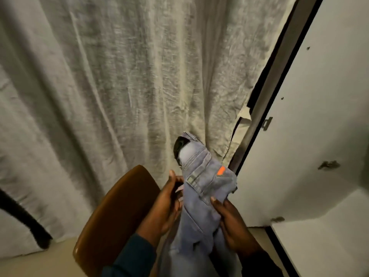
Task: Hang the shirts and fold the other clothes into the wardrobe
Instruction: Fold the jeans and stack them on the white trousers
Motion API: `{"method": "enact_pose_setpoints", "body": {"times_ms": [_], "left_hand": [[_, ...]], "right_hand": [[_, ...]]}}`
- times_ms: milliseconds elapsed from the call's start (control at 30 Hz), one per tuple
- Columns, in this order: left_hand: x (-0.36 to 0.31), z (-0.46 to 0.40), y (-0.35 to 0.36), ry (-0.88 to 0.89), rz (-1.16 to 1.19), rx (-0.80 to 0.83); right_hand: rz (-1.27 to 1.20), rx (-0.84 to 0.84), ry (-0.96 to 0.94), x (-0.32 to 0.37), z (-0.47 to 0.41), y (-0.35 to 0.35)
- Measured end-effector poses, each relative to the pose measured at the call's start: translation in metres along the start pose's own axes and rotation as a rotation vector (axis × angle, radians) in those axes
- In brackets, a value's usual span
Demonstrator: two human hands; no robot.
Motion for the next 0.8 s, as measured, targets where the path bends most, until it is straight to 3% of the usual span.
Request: {"method": "enact_pose_setpoints", "body": {"times_ms": [67,200,367,400,567,633,700,800], "left_hand": [[-0.002,0.011,0.011,0.028,0.065,-0.050],[0.015,0.030,0.029,-0.022,0.276,-0.047],[0.011,0.053,0.068,0.019,0.372,0.076],[0.008,0.056,0.073,0.052,0.344,0.100],[-0.053,0.091,0.112,0.535,0.125,0.182],[-0.075,0.100,0.129,0.673,-0.053,0.105],[-0.092,0.106,0.136,0.747,-0.099,-0.012],[-0.111,0.112,0.142,0.809,-0.097,-0.042]], "right_hand": [[-0.069,0.056,-0.115,0.020,0.006,0.005],[0.075,0.135,-0.235,0.050,0.027,0.021],[0.394,0.469,-0.234,0.072,0.065,0.014],[0.408,0.415,-0.280,0.083,0.070,0.005],[0.304,-0.241,-0.671,0.163,0.084,-0.023],[0.396,-0.324,-0.805,0.193,0.096,-0.011],[0.452,-0.103,-0.784,0.215,0.104,0.021],[0.439,0.264,-0.636,0.235,0.109,0.062]]}}
Point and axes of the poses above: each hand's wrist, its own z-axis away from the middle knuckle, its own y-axis out of the palm, x = y × z, the point moved 5 cm from there along -z, towards the middle knuckle, and after that the axes turned 3 degrees about x, right-handed, at the moved point
